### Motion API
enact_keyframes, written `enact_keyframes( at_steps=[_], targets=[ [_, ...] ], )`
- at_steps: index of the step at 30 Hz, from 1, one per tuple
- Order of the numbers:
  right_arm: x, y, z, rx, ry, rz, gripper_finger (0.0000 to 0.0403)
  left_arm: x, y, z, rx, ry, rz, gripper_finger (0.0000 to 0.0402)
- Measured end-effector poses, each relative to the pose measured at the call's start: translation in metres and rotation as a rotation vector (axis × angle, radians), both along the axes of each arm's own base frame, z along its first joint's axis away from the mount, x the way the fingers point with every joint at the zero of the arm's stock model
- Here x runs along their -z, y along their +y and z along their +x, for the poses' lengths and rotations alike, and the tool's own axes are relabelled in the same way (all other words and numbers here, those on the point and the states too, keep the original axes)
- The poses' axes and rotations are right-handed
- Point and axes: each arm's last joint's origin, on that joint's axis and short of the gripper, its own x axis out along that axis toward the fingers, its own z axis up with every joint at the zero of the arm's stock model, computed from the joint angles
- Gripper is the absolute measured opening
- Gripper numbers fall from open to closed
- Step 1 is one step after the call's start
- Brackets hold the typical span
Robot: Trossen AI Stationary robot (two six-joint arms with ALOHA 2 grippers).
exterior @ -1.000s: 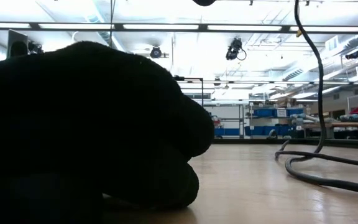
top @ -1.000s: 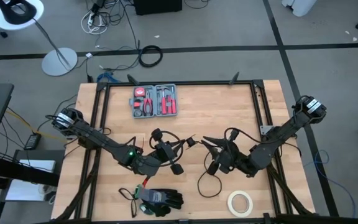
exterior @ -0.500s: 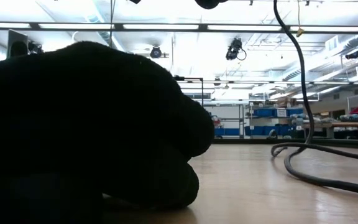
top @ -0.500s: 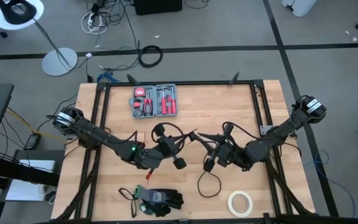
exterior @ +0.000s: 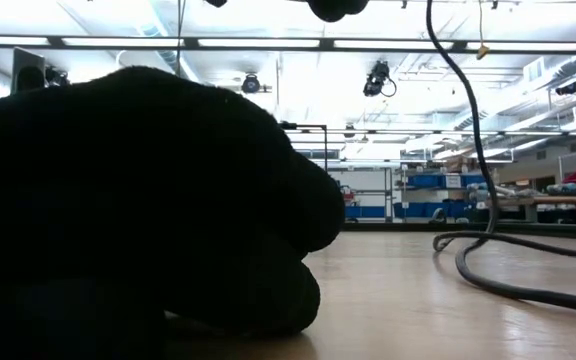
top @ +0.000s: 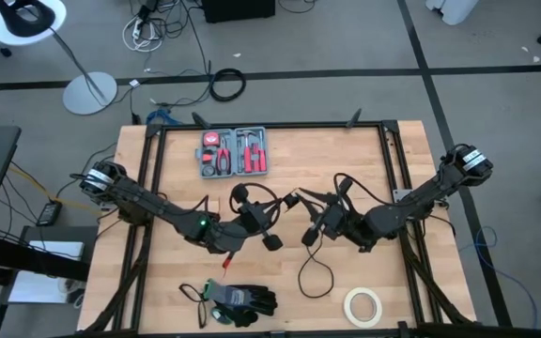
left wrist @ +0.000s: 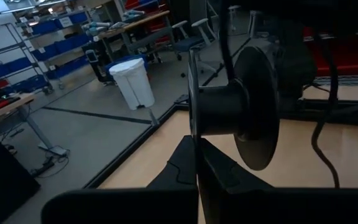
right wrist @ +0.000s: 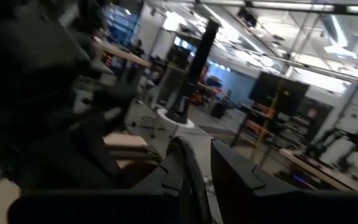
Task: Coil cords
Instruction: Coil the black wire cable into the black spool
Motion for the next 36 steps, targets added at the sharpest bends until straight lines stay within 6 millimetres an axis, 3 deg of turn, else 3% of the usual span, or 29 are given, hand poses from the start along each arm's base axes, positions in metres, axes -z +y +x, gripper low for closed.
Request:
enact_keyframes(
  at_steps=[13, 25, 36],
  targets=[
    [-0.019, 0.015, 0.008, -0.227, 0.019, -0.038, 0.0063, 0.001, 0.004, 0.002, 0.021, 0.001, -0.017, 0.0],
    [-0.02, 0.011, 0.009, -0.043, 0.082, 0.002, 0.006, 0.0, 0.004, 0.002, 0.009, -0.014, -0.026, 0.0],
    [-0.008, 0.016, 0.013, -0.15, 0.15, -0.013, 0.0063, -0.005, 0.006, 0.004, 0.009, -0.048, -0.019, 0.0]
  ],
)
